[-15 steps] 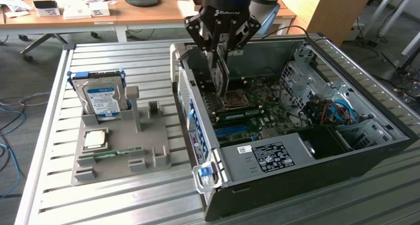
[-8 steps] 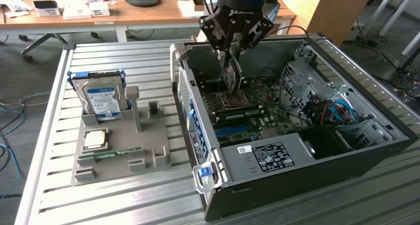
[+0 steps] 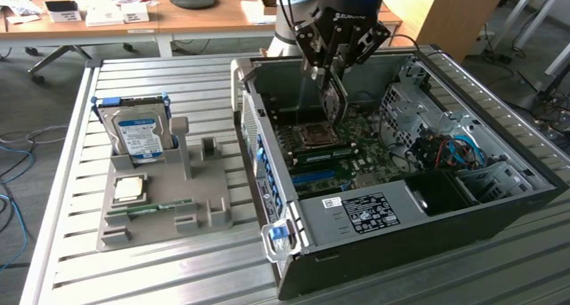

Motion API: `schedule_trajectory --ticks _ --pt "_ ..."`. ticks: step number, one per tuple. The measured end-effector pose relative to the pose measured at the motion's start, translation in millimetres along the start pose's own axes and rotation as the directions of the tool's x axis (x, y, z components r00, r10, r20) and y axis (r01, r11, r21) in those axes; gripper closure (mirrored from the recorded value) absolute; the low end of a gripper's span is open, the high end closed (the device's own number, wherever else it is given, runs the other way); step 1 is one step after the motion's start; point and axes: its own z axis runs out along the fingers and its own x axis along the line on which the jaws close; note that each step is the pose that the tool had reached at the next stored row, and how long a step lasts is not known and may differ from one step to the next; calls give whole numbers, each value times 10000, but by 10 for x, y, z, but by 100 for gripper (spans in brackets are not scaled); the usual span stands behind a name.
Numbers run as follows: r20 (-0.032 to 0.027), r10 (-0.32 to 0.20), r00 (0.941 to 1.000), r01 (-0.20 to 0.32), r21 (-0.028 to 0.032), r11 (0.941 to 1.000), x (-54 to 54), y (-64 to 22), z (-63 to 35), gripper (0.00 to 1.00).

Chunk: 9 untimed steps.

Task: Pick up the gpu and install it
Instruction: 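Pick up the gpu and move the gpu toward the slot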

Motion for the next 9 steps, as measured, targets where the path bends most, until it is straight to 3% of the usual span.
schedule_trajectory --ticks 9 --pt "0 0 10000 0 1 10000 -316 21 9 73"
